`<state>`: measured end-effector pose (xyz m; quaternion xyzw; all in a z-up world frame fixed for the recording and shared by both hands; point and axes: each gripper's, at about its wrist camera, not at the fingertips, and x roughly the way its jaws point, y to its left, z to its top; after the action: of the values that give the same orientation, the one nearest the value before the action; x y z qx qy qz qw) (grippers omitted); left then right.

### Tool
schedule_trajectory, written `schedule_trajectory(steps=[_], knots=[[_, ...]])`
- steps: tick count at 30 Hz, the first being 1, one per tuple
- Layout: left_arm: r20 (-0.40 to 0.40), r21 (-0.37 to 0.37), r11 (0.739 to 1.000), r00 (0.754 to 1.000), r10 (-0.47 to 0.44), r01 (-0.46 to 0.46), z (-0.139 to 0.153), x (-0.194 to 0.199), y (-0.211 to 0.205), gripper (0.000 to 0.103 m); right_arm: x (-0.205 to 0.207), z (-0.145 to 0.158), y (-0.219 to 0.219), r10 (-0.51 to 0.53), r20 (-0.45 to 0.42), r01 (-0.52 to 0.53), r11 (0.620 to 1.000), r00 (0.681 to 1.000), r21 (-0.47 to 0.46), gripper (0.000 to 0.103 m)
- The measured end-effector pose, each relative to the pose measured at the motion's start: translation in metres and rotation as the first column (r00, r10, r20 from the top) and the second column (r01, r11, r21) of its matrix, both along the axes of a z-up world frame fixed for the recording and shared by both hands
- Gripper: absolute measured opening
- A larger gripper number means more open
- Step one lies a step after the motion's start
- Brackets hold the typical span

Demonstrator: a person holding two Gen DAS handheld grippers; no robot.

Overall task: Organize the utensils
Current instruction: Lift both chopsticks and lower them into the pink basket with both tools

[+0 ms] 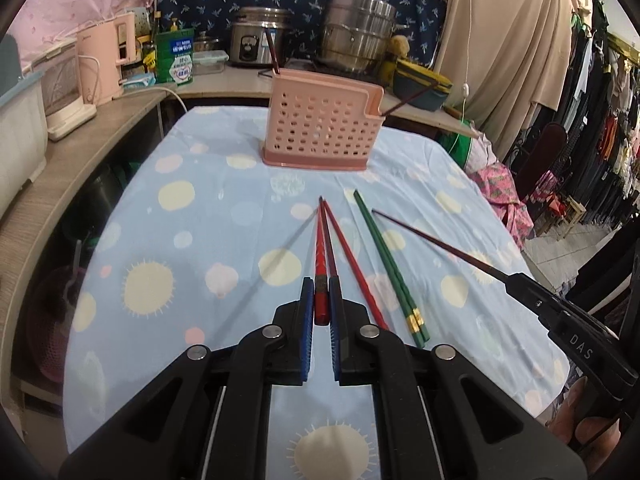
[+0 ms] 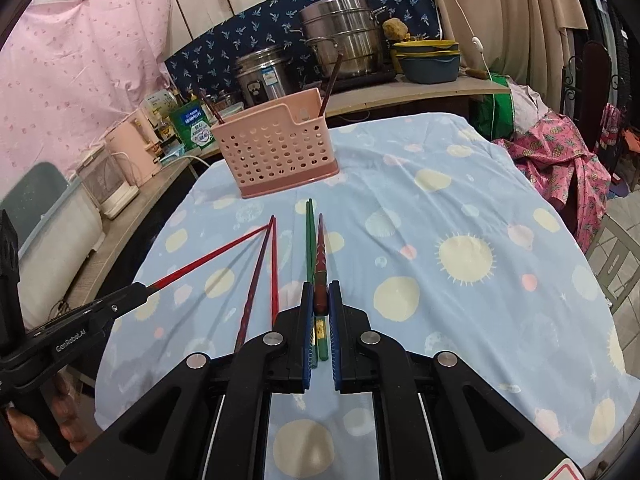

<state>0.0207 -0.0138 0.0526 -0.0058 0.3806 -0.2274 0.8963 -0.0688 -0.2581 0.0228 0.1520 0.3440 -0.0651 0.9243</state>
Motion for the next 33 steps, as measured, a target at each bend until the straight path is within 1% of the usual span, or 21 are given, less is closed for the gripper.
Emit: schedule_trajectory(steps=[7, 18, 27, 33], knots=[[0.075, -0.035, 0.999, 0.997, 0.025, -0.022, 0.031, 0.009, 0.007, 0.007, 0.001, 0.026, -0.009, -0.022, 0.059, 0.021, 1.000, 0.998, 0.005, 0.007], [0.163, -0.080, 0.996, 0.985, 0.061, -0.048, 0.071, 0.022, 0.013, 0.007, 0.003, 0.054, -0.015, -0.042, 0.133, 0.044, 0.999, 0.990, -0.008, 0.007], [0.228, -0.088, 0.995, 0.972, 0.064, -0.045, 0.096, 0.036, 0.007, 0.007, 0.013, 0.082, -0.021, -0.053, 0.202, 0.064, 0.997, 0.978, -0.046, 0.007], [0.257, -0.093, 0.995, 0.964, 0.065, -0.042, 0.111, 0.052, -0.002, 0.007, 0.024, 0.102, -0.032, -0.070, 0.254, 0.085, 0.995, 0.965, -0.048, 0.007]])
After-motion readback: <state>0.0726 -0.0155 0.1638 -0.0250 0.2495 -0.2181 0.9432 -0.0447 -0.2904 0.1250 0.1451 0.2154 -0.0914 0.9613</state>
